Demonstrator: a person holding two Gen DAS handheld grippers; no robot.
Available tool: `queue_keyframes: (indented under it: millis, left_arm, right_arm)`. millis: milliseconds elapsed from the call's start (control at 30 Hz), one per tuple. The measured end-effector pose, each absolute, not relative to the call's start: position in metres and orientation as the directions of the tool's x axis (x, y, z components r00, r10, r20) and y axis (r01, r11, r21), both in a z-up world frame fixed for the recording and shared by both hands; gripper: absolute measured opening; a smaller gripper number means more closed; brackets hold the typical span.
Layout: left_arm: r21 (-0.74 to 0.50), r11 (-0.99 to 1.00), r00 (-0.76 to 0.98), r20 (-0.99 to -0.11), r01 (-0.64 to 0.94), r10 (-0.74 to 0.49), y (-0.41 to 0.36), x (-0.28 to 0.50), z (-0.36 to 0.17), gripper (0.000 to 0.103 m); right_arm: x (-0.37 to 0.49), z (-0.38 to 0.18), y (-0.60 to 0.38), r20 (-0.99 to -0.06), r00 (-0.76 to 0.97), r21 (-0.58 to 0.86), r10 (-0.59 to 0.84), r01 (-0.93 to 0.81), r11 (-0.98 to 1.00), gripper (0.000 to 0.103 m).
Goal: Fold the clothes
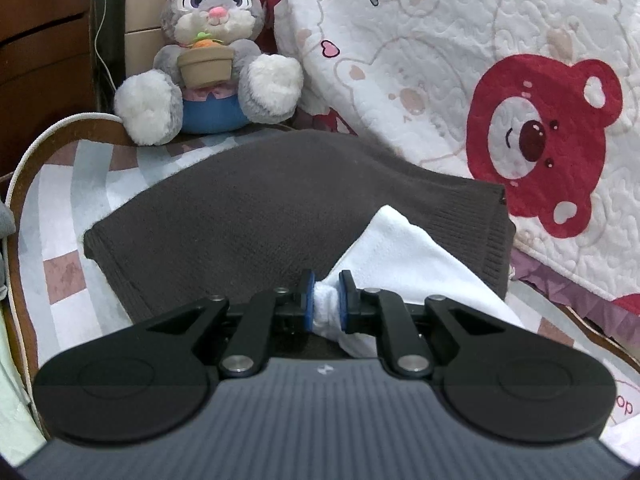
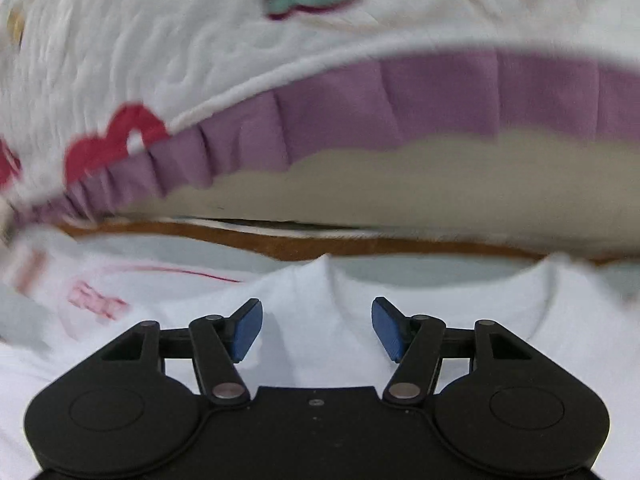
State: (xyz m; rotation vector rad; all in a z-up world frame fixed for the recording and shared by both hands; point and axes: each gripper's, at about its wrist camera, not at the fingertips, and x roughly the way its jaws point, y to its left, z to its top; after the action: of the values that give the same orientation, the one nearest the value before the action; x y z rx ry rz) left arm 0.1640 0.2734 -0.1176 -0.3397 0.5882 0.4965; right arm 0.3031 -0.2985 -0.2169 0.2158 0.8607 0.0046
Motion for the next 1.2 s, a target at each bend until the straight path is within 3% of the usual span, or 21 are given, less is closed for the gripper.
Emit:
queue_keyframes:
  millis: [100, 167, 200, 233, 267, 367, 467, 633, 700, 767, 800, 967, 1167, 1200]
  left_arm:
    - [-0.199, 0.807, 0.721, -0.598, -0.556, 0.350, 0.275, 0.166, -0.123, 0.013]
    - [-0.157, 0.813, 0.714, -0.590, -0.560, 0.378, 0.268, 0.168, -0.122, 0.012]
    - [-0.136, 0.817, 0.712, -0.583, -0.560, 0.391, 0.265, 0.169, -0.121, 0.012]
    - [-0.116, 0.820, 0.711, -0.576, -0.560, 0.404, 0.262, 0.169, -0.120, 0.011]
    - [-0.096, 0.823, 0.710, -0.568, -0.560, 0.417, 0.259, 0.170, -0.120, 0.011]
    - [-0.105, 0.825, 0.722, -0.554, -0.555, 0.415, 0.260, 0.169, -0.119, 0.010]
    - [-0.117, 0.815, 0.720, -0.549, -0.568, 0.424, 0.262, 0.170, -0.121, 0.010]
    - [-0.050, 0.812, 0.701, -0.537, -0.581, 0.469, 0.247, 0.178, -0.122, 0.014]
    - [-0.050, 0.836, 0.724, -0.531, -0.546, 0.441, 0.231, 0.179, -0.113, 0.021]
    - [-0.050, 0.858, 0.745, -0.524, -0.510, 0.413, 0.215, 0.180, -0.105, 0.053]
    - [-0.049, 0.869, 0.755, -0.520, -0.492, 0.398, 0.207, 0.181, -0.101, 0.054]
    - [-0.047, 0.916, 0.802, -0.503, -0.398, 0.323, 0.167, 0.184, -0.079, 0.058]
    - [-0.041, 0.959, 0.846, -0.482, -0.279, 0.226, 0.118, 0.188, -0.054, 0.061]
    - [-0.048, 0.976, 0.856, -0.491, -0.214, 0.163, 0.097, 0.188, -0.052, 0.061]
  right_arm:
    - [0.316, -0.228, -0.308, -0.751, 0.620, 0.337, 0.228, 0.063, 0.939, 0.066]
    - [0.330, -0.231, -0.300, -0.746, 0.640, 0.270, 0.184, 0.038, 0.962, 0.067]
    - [0.336, -0.231, -0.292, -0.749, 0.642, 0.210, 0.164, -0.005, 0.978, 0.062]
    - [0.342, -0.231, -0.285, -0.751, 0.644, 0.148, 0.145, -0.049, 0.988, 0.027]
    - [0.348, -0.230, -0.274, -0.758, 0.643, 0.057, 0.110, -0.102, 0.993, 0.017]
    - [0.348, -0.219, -0.268, -0.712, 0.699, -0.029, 0.065, -0.122, 0.992, 0.014]
    - [0.345, -0.209, -0.268, -0.649, 0.760, -0.104, 0.008, -0.099, 0.990, 0.014]
    - [0.364, -0.226, -0.261, -0.720, 0.694, -0.122, -0.005, -0.119, 0.985, 0.018]
    - [0.358, -0.221, -0.261, -0.704, 0.710, -0.087, -0.017, -0.063, 0.994, 0.026]
    - [0.351, -0.215, -0.262, -0.688, 0.726, -0.049, -0.030, -0.005, 0.999, 0.056]
    - [0.342, -0.209, -0.265, -0.669, 0.742, -0.001, -0.024, 0.032, 0.999, 0.060]
    - [0.276, -0.180, -0.312, -0.617, 0.787, 0.230, 0.021, 0.155, 0.961, 0.060]
    - [0.181, -0.154, -0.405, -0.630, 0.766, 0.240, -0.128, 0.349, 0.906, 0.062]
    - [0.162, -0.150, -0.420, -0.628, 0.763, 0.230, -0.154, 0.371, 0.900, 0.062]
